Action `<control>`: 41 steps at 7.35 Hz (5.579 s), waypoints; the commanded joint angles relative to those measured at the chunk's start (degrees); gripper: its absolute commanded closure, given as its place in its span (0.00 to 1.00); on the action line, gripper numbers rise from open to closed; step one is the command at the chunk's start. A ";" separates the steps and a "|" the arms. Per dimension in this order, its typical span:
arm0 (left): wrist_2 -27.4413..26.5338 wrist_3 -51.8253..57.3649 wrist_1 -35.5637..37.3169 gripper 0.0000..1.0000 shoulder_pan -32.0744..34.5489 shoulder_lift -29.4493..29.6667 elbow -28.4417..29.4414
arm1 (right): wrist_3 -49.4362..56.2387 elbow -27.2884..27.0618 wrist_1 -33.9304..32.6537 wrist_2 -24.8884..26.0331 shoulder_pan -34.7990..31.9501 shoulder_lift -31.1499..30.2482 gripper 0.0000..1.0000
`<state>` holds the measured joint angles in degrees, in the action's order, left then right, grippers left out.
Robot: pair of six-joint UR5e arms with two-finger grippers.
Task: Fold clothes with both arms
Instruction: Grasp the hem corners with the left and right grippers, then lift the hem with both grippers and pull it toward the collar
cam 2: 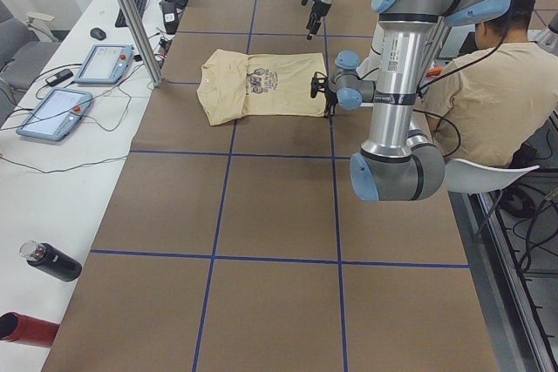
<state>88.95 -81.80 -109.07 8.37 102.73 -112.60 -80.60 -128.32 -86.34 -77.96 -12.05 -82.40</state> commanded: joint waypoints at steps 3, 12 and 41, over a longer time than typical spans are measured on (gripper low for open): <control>0.00 -0.46 0.00 1.00 0.42 0.37 -0.60 | 0.00 2.01 0.04 -0.09 -0.08 -0.21 0.01; -1.57 -0.55 -0.35 1.00 0.25 0.19 -1.22 | -2.90 6.85 11.72 2.46 5.10 -6.28 0.28; 8.26 -2.11 23.73 1.00 -7.98 0.02 -32.76 | -6.59 -21.06 -6.17 -8.44 19.48 -3.64 1.00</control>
<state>96.86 -81.27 -86.12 4.93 102.63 -143.30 -87.16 -145.04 -88.82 -86.66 2.45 -86.06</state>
